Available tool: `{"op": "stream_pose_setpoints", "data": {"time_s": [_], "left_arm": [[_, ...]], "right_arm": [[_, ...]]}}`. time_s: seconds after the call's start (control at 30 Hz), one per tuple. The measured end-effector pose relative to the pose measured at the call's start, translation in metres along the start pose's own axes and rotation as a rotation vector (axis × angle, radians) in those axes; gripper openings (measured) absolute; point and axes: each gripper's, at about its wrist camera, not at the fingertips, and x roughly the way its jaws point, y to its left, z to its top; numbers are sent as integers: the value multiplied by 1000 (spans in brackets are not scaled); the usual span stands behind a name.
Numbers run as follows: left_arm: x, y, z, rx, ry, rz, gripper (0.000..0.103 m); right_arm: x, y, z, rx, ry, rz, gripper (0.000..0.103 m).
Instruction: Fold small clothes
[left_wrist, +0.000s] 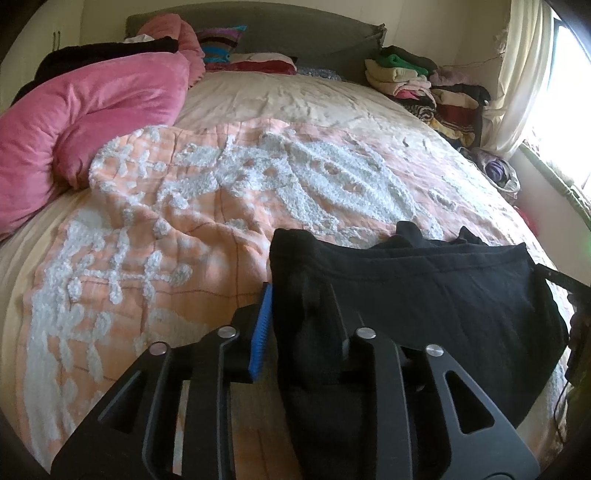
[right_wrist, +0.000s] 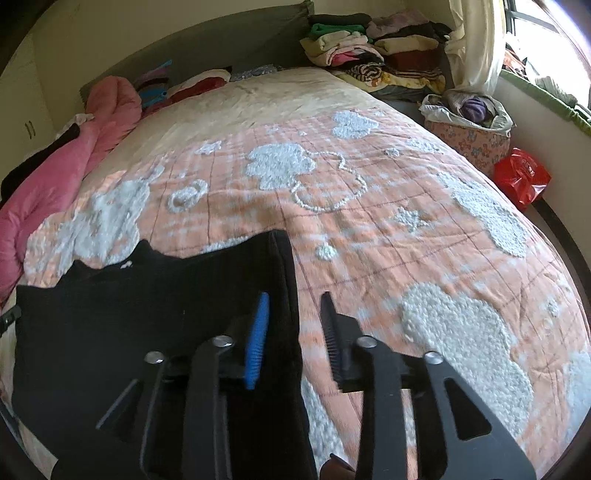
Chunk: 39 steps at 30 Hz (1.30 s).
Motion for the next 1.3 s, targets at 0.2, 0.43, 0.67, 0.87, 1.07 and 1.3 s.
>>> {"op": "stream_pose_setpoints", "data": {"time_s": [0.2, 0.43, 0.67, 0.87, 1.07, 1.3], "left_arm": [[-10, 0, -3, -11, -6, -12, 30], [-32, 3, -17, -54, 5, -62, 47], [-45, 0, -36, -136, 54, -157, 57], [-50, -4, -65, -202, 87, -206, 61], [-51, -2, -86, -259, 111, -222, 61], [-60, -8, -94, -267, 84, -219, 38]], "right_arm": [[-15, -3, -14, -2, 9, 23, 44], [-39, -5, -32, 3, 9, 69, 54], [-55, -10, -50, -7, 19, 109, 56], [-57, -19, -62, 17, 65, 156, 56], [-56, -20, -70, 28, 84, 179, 56], [-63, -18, -73, 27, 74, 206, 21]]}}
